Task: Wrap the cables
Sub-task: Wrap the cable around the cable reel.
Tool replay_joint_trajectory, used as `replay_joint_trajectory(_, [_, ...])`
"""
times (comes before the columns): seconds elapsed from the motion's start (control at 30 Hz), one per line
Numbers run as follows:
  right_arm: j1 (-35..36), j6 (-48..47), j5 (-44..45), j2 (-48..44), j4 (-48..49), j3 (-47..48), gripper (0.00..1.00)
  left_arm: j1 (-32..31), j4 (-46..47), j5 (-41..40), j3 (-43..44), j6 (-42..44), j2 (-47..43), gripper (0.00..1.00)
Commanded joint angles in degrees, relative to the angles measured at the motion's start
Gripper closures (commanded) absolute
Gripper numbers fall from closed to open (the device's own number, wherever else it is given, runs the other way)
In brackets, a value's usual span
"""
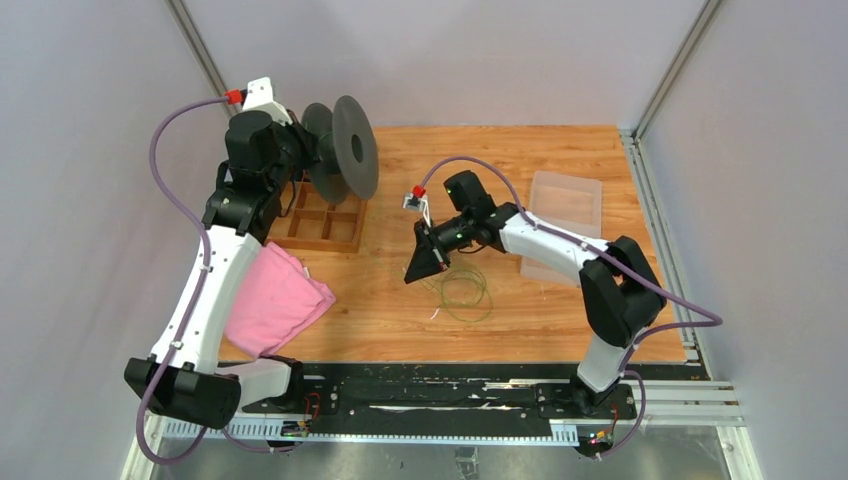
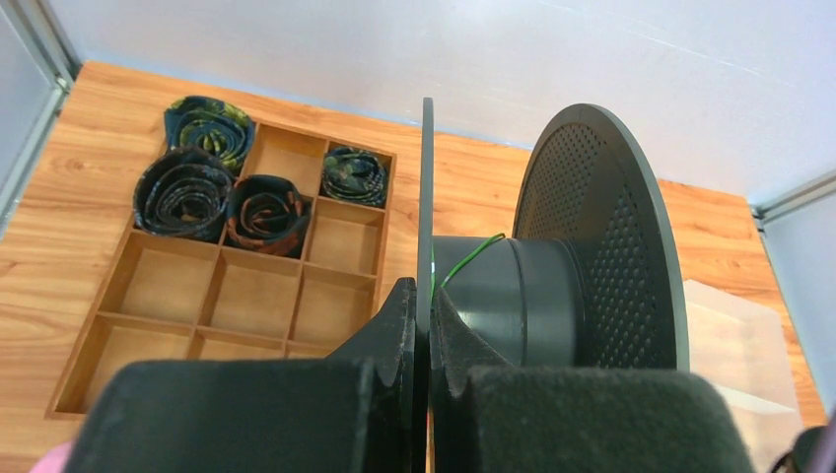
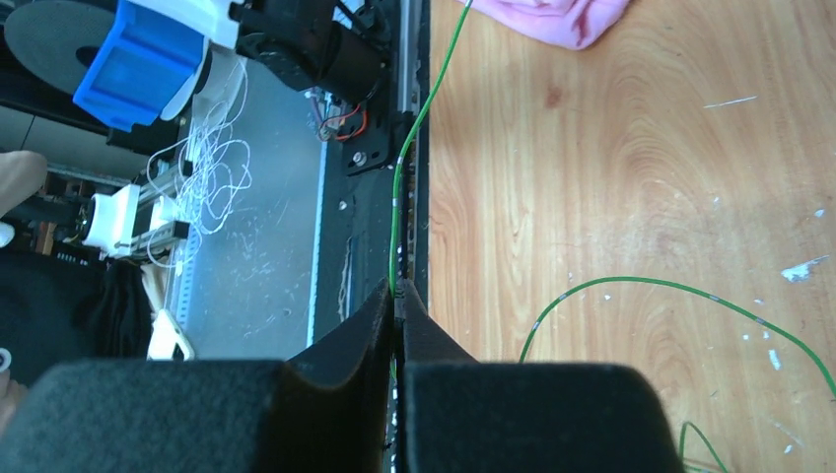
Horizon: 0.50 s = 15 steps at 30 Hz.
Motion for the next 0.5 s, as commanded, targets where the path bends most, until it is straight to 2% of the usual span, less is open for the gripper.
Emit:
replay_joint_trajectory(0.0, [0.87, -4.78, -2.77, -2.76, -8.57, 2.75, 0.98, 0.25, 7.62, -2.61, -0.71, 1.66, 0.14, 1.00])
replay_joint_trajectory(0.27, [0.87, -5.93, -0.40, -5.88, -18.91, 13.46, 0.99, -2.89, 12.08, -9.71, -3.80, 9.61, 0.47, 1.00])
replay_joint_trajectory(0.47, [0.97, -4.04, 0.28, -8.41, -20.61, 18.45, 0.99, -4.84, 14.11, -12.63, -5.24, 12.42, 1.35, 1.00])
